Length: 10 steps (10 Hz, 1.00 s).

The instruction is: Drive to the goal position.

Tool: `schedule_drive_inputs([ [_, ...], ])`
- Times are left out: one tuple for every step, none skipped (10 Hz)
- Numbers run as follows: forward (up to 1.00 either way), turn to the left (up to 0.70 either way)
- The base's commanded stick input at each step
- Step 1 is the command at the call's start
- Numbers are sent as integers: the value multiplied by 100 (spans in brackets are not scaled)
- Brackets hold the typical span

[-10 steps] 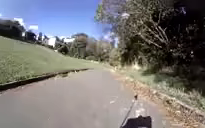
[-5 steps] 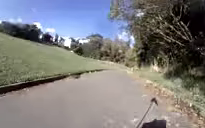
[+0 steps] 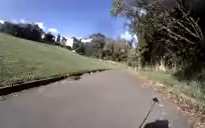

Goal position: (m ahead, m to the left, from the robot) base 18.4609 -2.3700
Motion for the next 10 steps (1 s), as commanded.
schedule_drive_inputs([
  [100, 0],
  [100, 0],
  [100, 0],
  [100, 0],
  [100, 0],
  [100, 0],
  [100, 0],
  [100, 0],
  [100, 0],
  [100, 0],
])
